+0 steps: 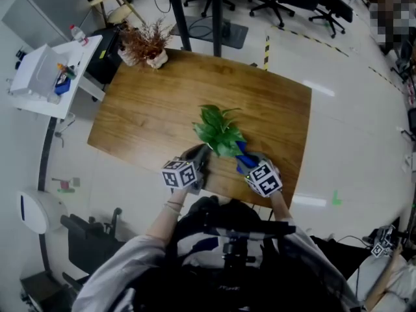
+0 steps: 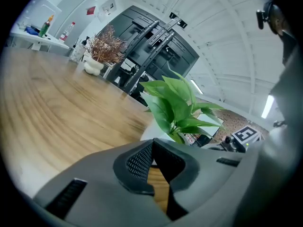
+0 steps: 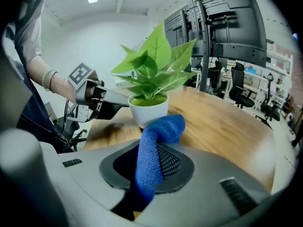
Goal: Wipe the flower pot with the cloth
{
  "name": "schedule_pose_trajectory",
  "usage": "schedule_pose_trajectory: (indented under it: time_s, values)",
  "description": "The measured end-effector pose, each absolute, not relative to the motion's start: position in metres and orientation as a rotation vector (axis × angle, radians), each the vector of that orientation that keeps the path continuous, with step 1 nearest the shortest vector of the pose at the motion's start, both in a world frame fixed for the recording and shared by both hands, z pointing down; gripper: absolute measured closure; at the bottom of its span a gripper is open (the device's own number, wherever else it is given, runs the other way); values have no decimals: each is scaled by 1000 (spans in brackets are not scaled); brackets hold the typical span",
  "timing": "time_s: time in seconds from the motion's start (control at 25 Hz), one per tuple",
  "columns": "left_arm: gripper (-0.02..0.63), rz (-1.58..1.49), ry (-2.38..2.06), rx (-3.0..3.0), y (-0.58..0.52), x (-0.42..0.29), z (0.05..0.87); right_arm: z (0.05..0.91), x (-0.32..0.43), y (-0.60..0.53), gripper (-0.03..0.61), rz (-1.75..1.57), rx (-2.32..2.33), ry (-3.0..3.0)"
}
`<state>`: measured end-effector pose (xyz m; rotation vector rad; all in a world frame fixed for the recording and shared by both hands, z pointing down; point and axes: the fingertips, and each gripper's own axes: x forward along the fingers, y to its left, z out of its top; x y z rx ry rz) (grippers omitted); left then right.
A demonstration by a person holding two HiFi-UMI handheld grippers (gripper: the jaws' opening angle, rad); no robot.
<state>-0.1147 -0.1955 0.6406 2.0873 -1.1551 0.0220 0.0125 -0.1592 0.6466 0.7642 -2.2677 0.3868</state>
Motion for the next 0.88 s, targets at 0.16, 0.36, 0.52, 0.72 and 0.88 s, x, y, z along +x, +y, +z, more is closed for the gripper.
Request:
schedule_pose_trajectory:
  time_s: [0.16, 0.36, 0.52, 0.72, 0.88]
  values:
    - [607, 12, -1115, 2080, -180, -102, 644, 623, 22, -185, 508, 316, 824, -2301]
    - [607, 36, -1071, 2092, -175, -93, 647, 599, 3, -209, 508, 261, 791, -2379]
    - [607, 33, -1078, 2093, -184, -101, 644, 609, -7, -204, 508, 294, 754, -2370]
    - [607, 40, -1090, 2099, -200, -120, 644, 631, -15, -187, 508, 345, 714, -2334]
    - [607, 42, -1111, 2100, -216, -132, 643, 648, -28, -171, 508, 376, 664, -2290]
